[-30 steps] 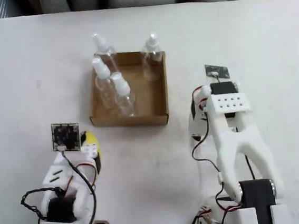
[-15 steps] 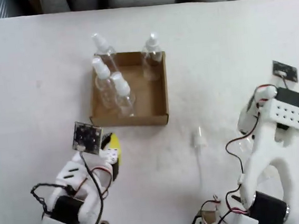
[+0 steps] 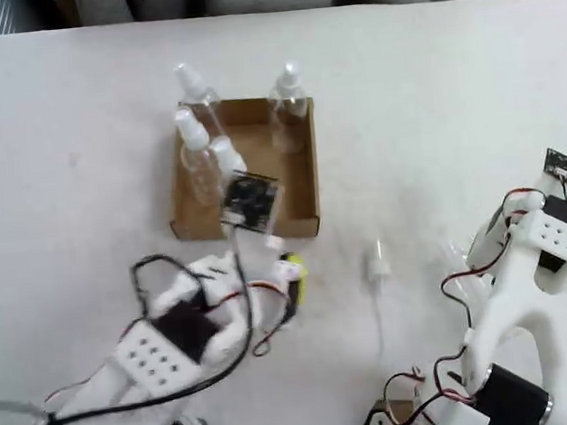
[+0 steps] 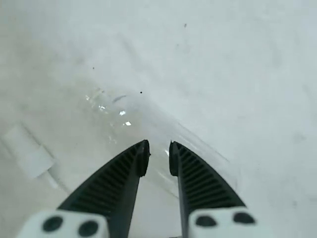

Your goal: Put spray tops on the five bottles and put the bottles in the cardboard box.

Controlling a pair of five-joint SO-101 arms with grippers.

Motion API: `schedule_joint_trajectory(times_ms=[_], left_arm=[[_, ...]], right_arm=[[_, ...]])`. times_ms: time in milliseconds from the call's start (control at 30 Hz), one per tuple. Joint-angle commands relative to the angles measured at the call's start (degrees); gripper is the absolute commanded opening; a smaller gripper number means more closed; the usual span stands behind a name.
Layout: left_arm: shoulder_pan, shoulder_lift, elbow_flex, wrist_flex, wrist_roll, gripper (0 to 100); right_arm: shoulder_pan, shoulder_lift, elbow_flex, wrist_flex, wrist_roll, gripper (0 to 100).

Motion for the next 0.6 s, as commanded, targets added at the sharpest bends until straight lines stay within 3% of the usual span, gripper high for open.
schedule_joint_trajectory(times_ms=[0, 167, 567], left_arm=[[7.25, 14.20, -5.54, -10.73, 4.75, 9], [10.77, 24.84, -8.35, -18.02, 8.79, 25], [10.07, 50.59, -26.11, -18.81, 13.63, 26]], right_arm=[[0.57, -1.89, 0.00, -1.45, 0.70, 4.9], [0.31, -1.54, 0.00, -1.63, 0.70, 4.9], [-1.63, -1.45, 0.09, -1.63, 0.70, 4.6]])
